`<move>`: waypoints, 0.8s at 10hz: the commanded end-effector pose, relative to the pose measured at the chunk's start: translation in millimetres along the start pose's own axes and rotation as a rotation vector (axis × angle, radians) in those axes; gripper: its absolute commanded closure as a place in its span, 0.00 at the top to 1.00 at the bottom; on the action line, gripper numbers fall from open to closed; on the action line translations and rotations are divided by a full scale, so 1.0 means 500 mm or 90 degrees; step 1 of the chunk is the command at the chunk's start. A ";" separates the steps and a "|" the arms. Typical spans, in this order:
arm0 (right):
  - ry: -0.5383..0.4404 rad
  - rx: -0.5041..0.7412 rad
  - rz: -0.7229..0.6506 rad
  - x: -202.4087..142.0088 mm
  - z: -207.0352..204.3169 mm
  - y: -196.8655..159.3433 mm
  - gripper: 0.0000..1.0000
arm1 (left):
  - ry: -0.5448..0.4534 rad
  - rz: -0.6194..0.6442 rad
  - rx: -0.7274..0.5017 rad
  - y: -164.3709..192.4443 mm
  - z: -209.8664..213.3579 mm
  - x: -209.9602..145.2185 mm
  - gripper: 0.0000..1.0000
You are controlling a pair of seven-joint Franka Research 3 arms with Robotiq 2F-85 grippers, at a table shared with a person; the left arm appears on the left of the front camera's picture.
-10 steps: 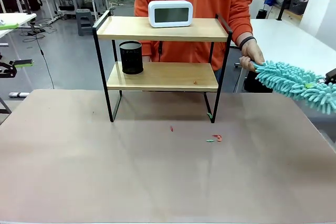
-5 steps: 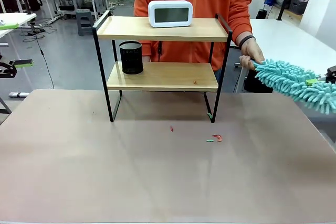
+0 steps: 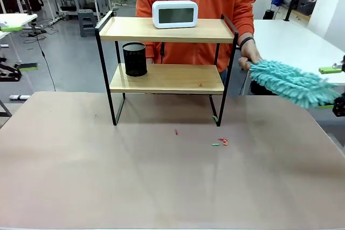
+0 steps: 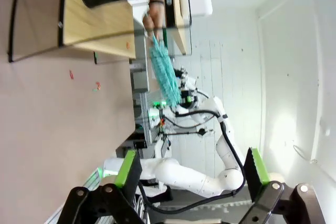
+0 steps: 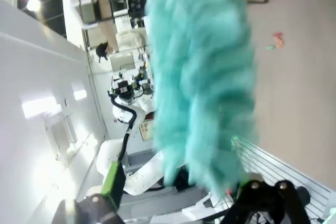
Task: Clean the shelf.
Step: Hand the Duster back to the human.
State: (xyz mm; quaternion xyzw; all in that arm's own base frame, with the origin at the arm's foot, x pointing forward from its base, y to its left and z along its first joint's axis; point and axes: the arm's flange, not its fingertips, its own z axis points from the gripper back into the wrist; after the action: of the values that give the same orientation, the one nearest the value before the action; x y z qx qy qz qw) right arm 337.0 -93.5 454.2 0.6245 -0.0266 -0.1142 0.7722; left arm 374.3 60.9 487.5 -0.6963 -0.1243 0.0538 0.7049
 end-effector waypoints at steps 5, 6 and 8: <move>0.112 0.055 0.069 -0.072 -0.250 0.119 1.00 | 0.086 -0.026 0.042 0.022 -0.241 -0.114 1.00; 0.155 0.011 0.064 -0.071 -0.286 0.114 1.00 | 0.091 -0.025 0.043 0.017 -0.216 -0.096 1.00; 0.116 0.047 0.087 -0.071 -0.206 0.117 1.00 | 0.091 -0.025 0.043 0.017 -0.216 -0.096 1.00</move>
State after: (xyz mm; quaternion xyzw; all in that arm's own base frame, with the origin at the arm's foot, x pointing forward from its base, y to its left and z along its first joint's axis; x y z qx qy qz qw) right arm 331.8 43.4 486.4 0.6513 0.0110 0.0038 0.7588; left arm 358.6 -62.7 473.1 -0.6676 -0.0880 -0.0024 0.7393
